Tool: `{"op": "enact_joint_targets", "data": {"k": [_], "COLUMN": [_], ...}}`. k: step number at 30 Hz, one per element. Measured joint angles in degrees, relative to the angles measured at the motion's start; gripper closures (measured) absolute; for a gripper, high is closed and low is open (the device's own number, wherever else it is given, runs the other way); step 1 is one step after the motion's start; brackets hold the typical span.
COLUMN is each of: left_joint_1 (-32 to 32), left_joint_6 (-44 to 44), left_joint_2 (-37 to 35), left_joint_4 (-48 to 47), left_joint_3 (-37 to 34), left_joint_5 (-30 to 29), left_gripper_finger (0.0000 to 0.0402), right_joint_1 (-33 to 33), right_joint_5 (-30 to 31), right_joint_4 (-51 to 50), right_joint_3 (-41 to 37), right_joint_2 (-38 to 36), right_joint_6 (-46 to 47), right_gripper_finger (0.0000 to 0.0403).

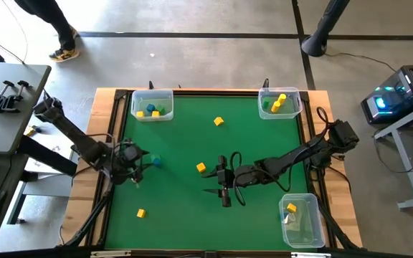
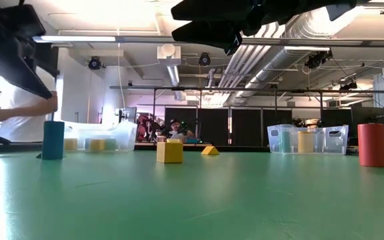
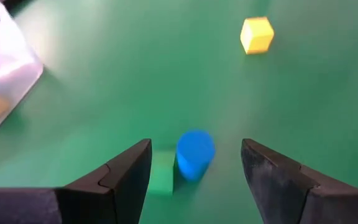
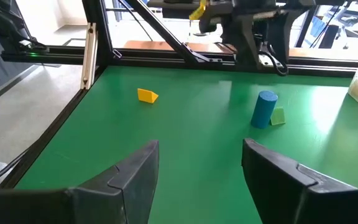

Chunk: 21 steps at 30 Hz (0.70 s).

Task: Sort blocks by size
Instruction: Put the green triangle block into the bottom transparent bin

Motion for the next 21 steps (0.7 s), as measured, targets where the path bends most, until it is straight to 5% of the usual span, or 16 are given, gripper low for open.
{"op": "enact_joint_targets", "data": {"k": [5, 10, 21], "left_joint_1": [0.0, 0.0, 0.0], "left_joint_6": [-4.0, -7.1, -10.0], "left_joint_2": [-0.3, 0.4, 2.9], "left_joint_4": [-10.1, -9.7, 6.8], "left_joint_3": [3.0, -1.1, -14.1], "left_joint_5": [6.0, 8.8, 3.2], "left_gripper_finger": [0.0167, 0.0167, 0.0167], "right_joint_1": [0.0, 0.0, 0.0], "right_joint_5": [0.3, 1.4, 1.4], "right_joint_4": [0.0, 0.0, -0.7], "right_joint_3": [0.0, 0.0, 0.0], "right_joint_2": [0.0, 0.0, 0.0], "right_joint_6": [0.0, 0.2, 0.1], "right_gripper_finger": [0.0183, 0.0183, 0.0183]}}
